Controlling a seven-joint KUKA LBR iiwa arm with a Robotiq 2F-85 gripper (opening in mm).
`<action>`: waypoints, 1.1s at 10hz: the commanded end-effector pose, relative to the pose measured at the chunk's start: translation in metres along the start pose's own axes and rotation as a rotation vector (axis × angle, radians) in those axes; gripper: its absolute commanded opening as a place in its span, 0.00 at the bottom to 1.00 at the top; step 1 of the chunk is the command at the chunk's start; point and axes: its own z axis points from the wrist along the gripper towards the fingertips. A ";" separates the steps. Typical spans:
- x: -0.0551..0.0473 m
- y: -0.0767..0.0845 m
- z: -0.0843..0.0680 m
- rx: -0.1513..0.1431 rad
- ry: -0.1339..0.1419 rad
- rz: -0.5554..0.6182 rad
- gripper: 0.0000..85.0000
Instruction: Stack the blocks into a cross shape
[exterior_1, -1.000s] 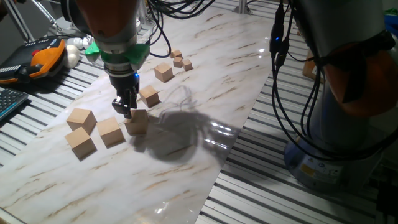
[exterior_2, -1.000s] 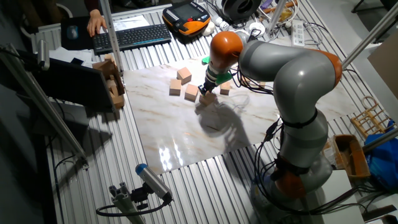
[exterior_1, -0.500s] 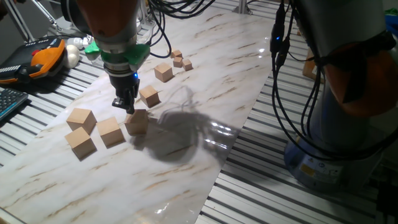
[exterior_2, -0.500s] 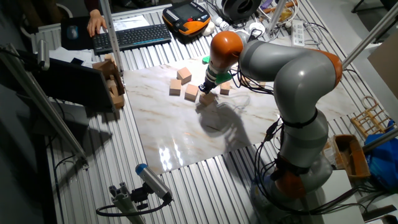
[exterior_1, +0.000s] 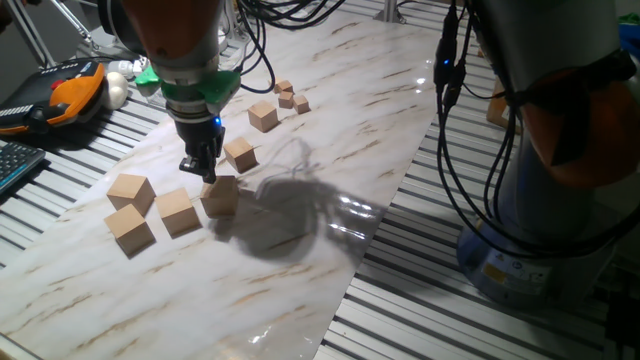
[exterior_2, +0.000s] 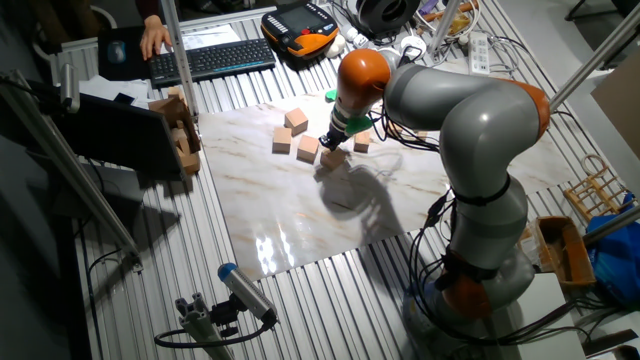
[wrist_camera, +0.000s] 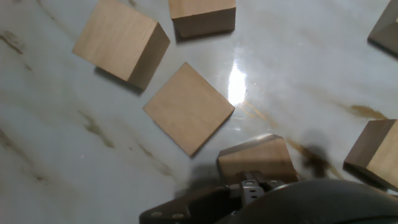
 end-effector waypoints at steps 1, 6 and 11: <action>0.000 0.000 0.000 0.000 -0.002 0.002 0.00; -0.001 0.000 0.001 0.005 0.021 0.033 0.00; -0.001 0.000 0.001 0.050 0.046 0.418 0.00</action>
